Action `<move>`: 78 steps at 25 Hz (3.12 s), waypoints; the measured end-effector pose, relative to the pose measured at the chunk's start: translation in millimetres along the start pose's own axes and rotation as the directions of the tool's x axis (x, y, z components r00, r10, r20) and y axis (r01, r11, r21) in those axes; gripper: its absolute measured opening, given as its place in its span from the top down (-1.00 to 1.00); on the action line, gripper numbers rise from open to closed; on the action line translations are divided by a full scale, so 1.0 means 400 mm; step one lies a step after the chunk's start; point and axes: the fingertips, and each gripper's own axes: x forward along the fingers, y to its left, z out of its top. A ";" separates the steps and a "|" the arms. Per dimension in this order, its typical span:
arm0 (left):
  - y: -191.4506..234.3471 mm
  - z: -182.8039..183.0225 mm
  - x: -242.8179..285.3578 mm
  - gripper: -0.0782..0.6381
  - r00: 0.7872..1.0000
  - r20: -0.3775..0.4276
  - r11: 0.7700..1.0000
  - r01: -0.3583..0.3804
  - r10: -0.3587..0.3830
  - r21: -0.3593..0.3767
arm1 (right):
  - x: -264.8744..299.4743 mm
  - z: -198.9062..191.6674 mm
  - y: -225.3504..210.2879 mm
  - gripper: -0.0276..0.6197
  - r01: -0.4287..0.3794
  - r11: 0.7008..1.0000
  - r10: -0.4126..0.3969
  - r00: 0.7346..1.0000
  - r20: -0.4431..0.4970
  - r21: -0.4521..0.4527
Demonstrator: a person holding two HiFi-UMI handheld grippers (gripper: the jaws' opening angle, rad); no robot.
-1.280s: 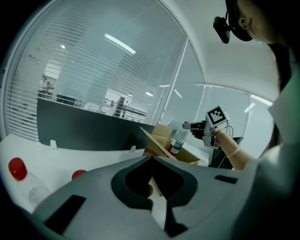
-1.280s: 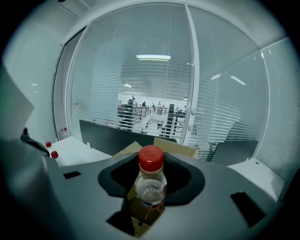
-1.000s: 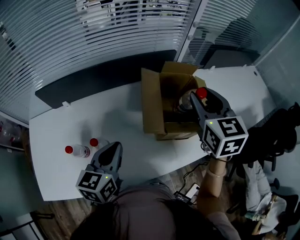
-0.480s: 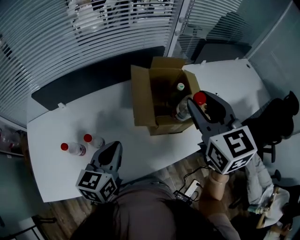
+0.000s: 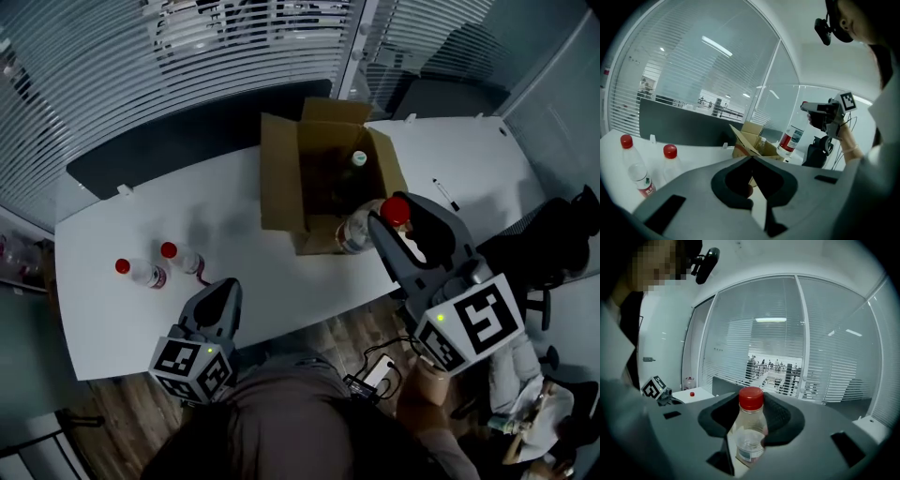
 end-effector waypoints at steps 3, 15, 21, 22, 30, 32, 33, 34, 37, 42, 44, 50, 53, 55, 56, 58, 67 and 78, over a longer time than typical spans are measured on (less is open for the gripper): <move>0.006 -0.025 -0.021 0.76 0.999 0.009 0.999 -0.033 0.033 -0.015 | -0.006 -0.003 0.031 0.38 -0.044 0.999 0.044 0.999 0.010 -0.006; 0.093 -0.040 -0.134 0.76 0.991 0.046 0.991 -0.127 0.129 -0.041 | 0.062 -0.030 0.187 0.38 -0.188 0.982 0.188 0.982 -0.001 0.015; 0.169 -0.027 -0.232 0.76 0.985 0.046 0.985 -0.164 0.166 -0.050 | 0.110 -0.029 0.311 0.38 -0.228 0.973 0.228 0.974 -0.018 0.023; 0.184 -0.031 -0.249 0.76 0.984 0.047 0.984 -0.169 0.172 -0.052 | 0.118 -0.028 0.334 0.38 -0.238 0.971 0.238 0.971 -0.018 0.024; 0.281 -0.053 -0.364 0.76 0.977 0.052 0.977 -0.202 0.205 -0.068 | 0.192 -0.042 0.520 0.38 -0.319 0.947 0.321 0.946 -0.042 0.040; 0.303 -0.059 -0.392 0.76 0.975 0.052 0.975 -0.211 0.215 -0.071 | 0.209 -0.046 0.564 0.38 -0.343 0.938 0.345 0.937 -0.047 0.042; 0.314 -0.062 -0.407 0.76 0.974 0.053 0.974 -0.216 0.220 -0.073 | 0.216 -0.047 0.587 0.38 -0.354 0.934 0.356 0.933 -0.049 0.043; 0.325 -0.065 -0.422 0.76 0.973 0.054 0.973 -0.221 0.225 -0.075 | 0.223 -0.047 0.609 0.38 -0.364 0.930 0.366 0.929 -0.052 0.045; 0.361 -0.073 -0.464 0.76 0.969 0.053 0.968 -0.236 0.241 -0.080 | 0.248 -0.049 0.671 0.38 -0.387 0.921 0.389 0.919 -0.062 0.046; 0.410 -0.090 -0.531 0.76 0.960 0.053 0.958 -0.270 0.276 -0.092 | 0.288 -0.058 0.773 0.38 -0.426 0.904 0.428 0.901 -0.067 0.044; 0.425 -0.096 -0.554 0.76 0.957 0.057 0.956 -0.279 0.285 -0.094 | 0.300 -0.065 0.810 0.38 -0.439 0.897 0.441 0.895 -0.070 0.044; 0.461 -0.105 -0.625 0.76 0.939 0.078 0.939 -0.327 0.336 -0.106 | 0.337 -0.080 0.901 0.38 -0.480 0.877 0.481 0.872 -0.088 0.031; 0.475 -0.110 -0.662 0.76 0.929 0.079 0.929 -0.351 0.361 -0.116 | 0.358 -0.091 0.945 0.38 -0.495 0.869 0.495 0.864 -0.095 0.022; 0.484 -0.116 -0.684 0.76 0.923 0.085 0.923 -0.363 0.375 -0.123 | 0.372 -0.101 0.976 0.38 -0.505 0.863 0.504 0.858 -0.101 0.019; 0.489 -0.121 -0.695 0.76 0.920 0.092 0.921 -0.368 0.380 -0.127 | 0.378 -0.106 0.991 0.38 -0.511 0.859 0.510 0.854 -0.105 0.018; 0.496 -0.128 -0.716 0.76 0.914 0.100 0.916 -0.378 0.393 -0.134 | 0.391 -0.116 1.019 0.38 -0.524 0.852 0.522 0.846 -0.110 0.013; 0.539 -0.145 -0.785 0.76 0.876 0.117 0.879 -0.446 0.467 -0.165 | 0.457 -0.179 1.109 0.38 -0.577 0.817 0.570 0.806 -0.160 0.004; 0.575 -0.174 -0.842 0.76 0.850 0.103 0.849 -0.493 0.517 -0.189 | 0.517 -0.257 1.186 0.38 -0.602 0.798 0.587 0.782 -0.209 -0.008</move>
